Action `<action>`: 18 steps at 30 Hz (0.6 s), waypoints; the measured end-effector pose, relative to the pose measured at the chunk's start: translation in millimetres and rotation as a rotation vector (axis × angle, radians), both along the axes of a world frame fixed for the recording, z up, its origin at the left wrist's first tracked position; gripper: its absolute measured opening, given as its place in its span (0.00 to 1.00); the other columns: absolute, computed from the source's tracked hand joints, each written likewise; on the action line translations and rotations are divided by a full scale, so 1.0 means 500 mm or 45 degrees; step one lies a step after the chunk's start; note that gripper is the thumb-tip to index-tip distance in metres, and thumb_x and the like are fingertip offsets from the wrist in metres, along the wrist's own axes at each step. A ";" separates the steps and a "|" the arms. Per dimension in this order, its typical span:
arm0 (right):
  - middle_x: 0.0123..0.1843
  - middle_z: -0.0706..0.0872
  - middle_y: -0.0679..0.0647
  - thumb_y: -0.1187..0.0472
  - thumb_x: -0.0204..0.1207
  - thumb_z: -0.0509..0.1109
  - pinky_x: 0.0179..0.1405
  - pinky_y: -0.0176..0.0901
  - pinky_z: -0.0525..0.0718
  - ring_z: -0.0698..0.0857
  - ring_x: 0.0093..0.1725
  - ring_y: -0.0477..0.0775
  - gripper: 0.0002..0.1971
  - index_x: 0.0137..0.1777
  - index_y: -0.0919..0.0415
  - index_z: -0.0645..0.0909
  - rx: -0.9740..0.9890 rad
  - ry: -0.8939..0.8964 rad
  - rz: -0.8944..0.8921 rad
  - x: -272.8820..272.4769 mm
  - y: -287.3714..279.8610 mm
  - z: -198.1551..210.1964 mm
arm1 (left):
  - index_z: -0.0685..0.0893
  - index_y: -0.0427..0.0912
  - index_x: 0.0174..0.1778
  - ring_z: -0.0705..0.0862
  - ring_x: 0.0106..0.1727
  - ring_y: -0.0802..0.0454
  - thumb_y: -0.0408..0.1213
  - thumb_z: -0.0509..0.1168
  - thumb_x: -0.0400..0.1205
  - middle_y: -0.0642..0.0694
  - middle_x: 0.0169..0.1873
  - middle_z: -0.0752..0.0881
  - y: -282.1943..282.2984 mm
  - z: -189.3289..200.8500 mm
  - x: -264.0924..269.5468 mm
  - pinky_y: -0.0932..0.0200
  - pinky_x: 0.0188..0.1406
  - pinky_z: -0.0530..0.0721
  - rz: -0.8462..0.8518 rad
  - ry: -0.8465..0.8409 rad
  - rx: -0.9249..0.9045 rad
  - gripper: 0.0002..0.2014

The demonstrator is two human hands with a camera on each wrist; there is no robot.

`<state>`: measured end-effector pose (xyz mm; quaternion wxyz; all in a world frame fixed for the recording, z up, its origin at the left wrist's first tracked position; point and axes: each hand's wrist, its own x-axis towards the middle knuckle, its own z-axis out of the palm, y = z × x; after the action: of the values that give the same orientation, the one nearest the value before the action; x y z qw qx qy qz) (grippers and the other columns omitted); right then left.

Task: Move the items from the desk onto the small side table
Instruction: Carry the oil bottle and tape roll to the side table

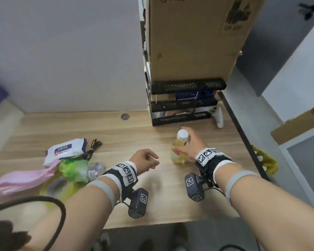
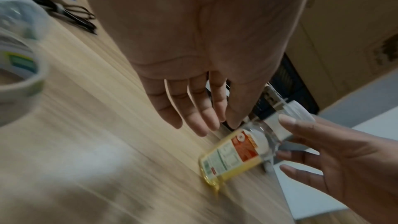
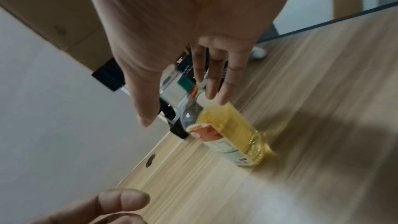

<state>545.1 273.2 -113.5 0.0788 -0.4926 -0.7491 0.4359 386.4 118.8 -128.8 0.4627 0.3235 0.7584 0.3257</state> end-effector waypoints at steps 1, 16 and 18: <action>0.57 0.84 0.52 0.52 0.61 0.84 0.54 0.47 0.82 0.84 0.56 0.57 0.32 0.65 0.50 0.74 0.016 -0.004 0.012 -0.021 0.005 -0.004 | 0.84 0.41 0.49 0.86 0.38 0.49 0.31 0.74 0.78 0.48 0.33 0.86 -0.007 -0.001 -0.008 0.58 0.39 0.82 0.035 0.001 -0.007 0.07; 0.43 0.89 0.53 0.44 0.65 0.79 0.36 0.53 0.91 0.89 0.41 0.54 0.18 0.47 0.54 0.83 -0.080 0.498 0.878 -0.367 -0.201 0.153 | 0.79 0.54 0.65 0.89 0.55 0.56 0.51 0.83 0.63 0.53 0.56 0.89 -0.203 0.074 -0.127 0.52 0.59 0.87 0.719 0.338 0.337 0.34; 0.50 0.88 0.54 0.42 0.70 0.77 0.34 0.48 0.91 0.88 0.39 0.52 0.22 0.56 0.54 0.81 -0.293 0.523 0.885 -0.398 -0.229 0.146 | 0.80 0.51 0.61 0.87 0.59 0.53 0.52 0.82 0.63 0.50 0.57 0.88 -0.264 0.076 -0.164 0.52 0.63 0.84 0.790 0.385 0.300 0.31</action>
<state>346.0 158.9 -40.5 0.0190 -0.1190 -0.7859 0.6065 304.6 -13.2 -90.5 0.1840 0.1735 0.8376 0.4842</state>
